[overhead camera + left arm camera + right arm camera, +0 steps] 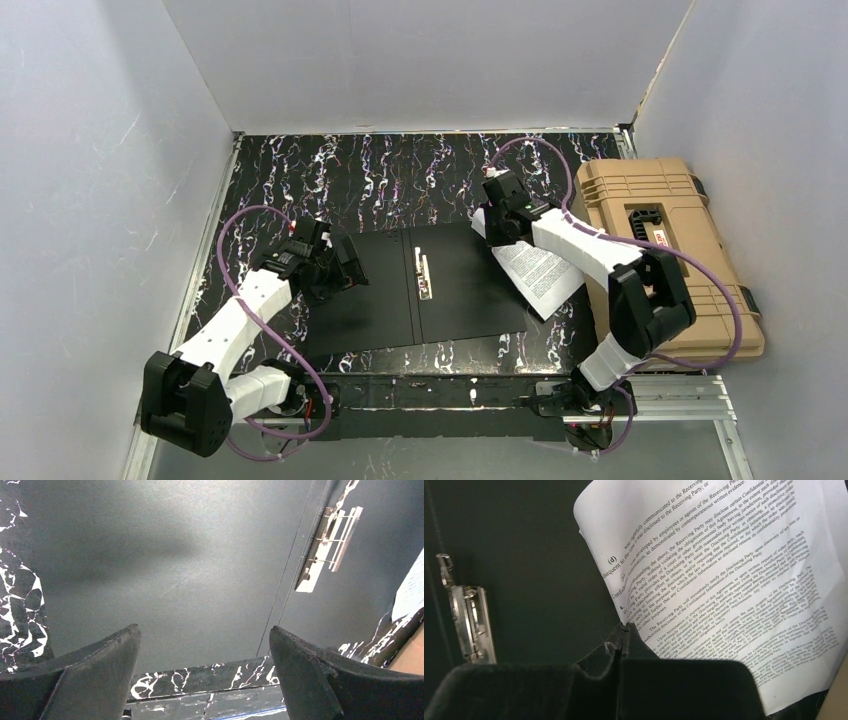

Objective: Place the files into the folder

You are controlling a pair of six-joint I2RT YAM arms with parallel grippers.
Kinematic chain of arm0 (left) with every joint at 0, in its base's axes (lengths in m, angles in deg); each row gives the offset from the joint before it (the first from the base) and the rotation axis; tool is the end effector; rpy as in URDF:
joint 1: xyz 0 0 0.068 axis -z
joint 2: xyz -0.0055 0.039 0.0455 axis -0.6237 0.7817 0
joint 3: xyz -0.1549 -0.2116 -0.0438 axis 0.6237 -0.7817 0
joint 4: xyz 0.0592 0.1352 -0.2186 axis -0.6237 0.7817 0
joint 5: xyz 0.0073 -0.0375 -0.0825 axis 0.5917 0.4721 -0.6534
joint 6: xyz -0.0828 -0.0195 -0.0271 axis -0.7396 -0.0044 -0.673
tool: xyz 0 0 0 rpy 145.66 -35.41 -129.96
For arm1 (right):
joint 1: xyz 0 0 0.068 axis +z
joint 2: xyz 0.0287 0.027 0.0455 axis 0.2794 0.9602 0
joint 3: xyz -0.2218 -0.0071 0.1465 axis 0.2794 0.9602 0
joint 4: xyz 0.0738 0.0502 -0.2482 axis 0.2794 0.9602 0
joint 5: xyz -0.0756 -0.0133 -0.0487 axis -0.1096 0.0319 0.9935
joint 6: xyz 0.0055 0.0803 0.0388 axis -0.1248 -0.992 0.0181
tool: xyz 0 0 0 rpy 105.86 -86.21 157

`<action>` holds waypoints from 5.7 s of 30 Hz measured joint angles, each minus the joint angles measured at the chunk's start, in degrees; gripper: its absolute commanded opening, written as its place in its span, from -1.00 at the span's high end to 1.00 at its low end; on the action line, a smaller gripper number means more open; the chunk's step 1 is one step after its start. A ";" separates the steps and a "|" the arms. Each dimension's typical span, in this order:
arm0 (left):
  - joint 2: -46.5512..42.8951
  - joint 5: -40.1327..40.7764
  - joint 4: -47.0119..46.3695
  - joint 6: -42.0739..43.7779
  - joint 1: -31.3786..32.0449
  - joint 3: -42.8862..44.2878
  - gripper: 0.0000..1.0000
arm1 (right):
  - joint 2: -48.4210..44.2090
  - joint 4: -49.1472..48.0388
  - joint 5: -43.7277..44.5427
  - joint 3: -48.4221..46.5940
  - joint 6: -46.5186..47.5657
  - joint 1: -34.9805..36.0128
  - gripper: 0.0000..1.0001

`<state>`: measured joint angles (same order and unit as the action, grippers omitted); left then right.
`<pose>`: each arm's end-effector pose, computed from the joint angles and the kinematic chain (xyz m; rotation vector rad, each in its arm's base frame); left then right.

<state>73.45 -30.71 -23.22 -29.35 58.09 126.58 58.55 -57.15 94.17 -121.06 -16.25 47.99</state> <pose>0.2326 -0.0875 0.1921 -0.4326 2.5541 -0.4791 0.3249 0.1797 0.1836 -0.1798 2.4694 0.0872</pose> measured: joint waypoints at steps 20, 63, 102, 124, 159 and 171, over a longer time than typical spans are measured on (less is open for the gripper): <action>-4.79 -9.57 -1.36 1.92 0.00 6.82 -0.96 | -16.24 1.64 -12.46 0.94 2.56 0.00 0.97; -3.85 -19.06 -4.28 -2.47 -0.07 29.46 -0.71 | -22.51 0.13 -19.87 -9.05 21.22 32.41 0.97; -1.44 -31.19 0.44 6.12 -0.24 32.74 1.00 | -26.27 -1.75 -0.42 -9.38 27.06 42.23 -0.50; -4.76 -42.45 10.56 26.99 2.21 38.32 1.00 | -26.64 6.14 -4.79 -15.69 41.70 41.42 -0.95; -19.56 -44.02 18.18 44.48 17.11 39.89 1.00 | -29.92 13.73 -31.87 -18.80 35.65 40.68 0.19; -19.85 -42.62 19.54 45.31 17.11 41.38 1.00 | -33.73 13.16 -34.49 -15.89 31.19 40.68 0.41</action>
<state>53.61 -73.33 -3.68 15.96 75.21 167.95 24.82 -43.99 59.68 -136.95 14.94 88.67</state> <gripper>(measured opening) 0.009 0.297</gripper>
